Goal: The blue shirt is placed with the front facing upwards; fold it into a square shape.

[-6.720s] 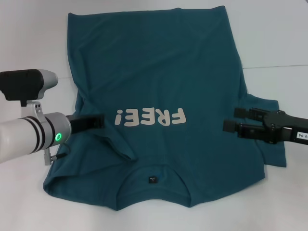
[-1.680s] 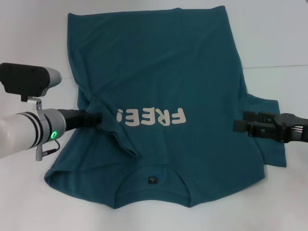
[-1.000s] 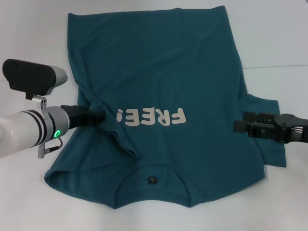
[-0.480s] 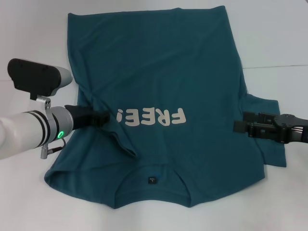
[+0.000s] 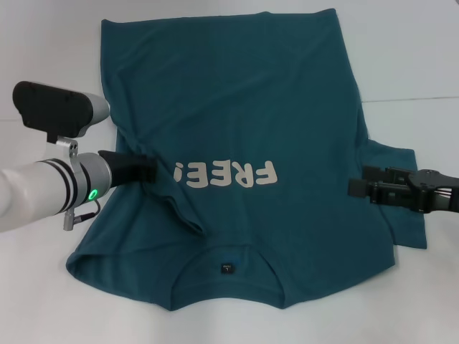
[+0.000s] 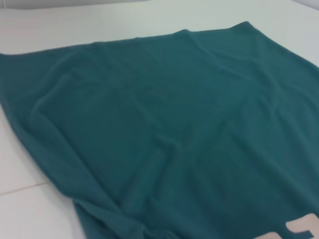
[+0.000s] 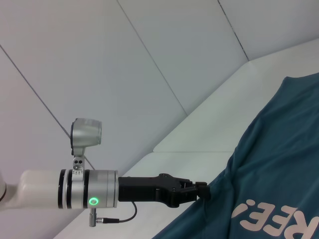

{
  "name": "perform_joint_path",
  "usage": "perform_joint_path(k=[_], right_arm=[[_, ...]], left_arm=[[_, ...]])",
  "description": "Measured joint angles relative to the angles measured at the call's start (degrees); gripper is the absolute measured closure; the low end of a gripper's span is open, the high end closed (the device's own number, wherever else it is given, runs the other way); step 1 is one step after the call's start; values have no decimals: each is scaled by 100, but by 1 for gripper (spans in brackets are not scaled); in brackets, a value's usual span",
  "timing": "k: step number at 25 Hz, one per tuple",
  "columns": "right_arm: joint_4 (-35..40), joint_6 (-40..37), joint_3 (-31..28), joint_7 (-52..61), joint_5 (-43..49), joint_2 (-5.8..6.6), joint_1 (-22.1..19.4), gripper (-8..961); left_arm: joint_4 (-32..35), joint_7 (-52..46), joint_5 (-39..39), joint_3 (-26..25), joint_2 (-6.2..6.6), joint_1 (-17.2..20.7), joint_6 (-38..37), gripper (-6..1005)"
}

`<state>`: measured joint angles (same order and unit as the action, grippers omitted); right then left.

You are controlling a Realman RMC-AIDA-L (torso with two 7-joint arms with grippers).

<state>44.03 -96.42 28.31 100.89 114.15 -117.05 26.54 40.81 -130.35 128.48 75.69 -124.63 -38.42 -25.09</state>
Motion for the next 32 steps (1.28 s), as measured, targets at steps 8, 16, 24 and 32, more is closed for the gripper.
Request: perform_joint_path(k=[8,16,24,32], right_arm=[[26,-25,1,45,-7,0,0,41],[35,-50,-1,45,-8,0,0,41],[22,-53,-1,45,-7,8,-6,40],[17,-52,-1,45,-7,9,-9,40]], left_arm=[[-95,-130,-8,6,15,-131,-22,897],[40,-109,-1,57,9,-77,42,967],[268,-127,-8,167,0,134,186,874],[-9,-148,-8,111,0,88,244,728]])
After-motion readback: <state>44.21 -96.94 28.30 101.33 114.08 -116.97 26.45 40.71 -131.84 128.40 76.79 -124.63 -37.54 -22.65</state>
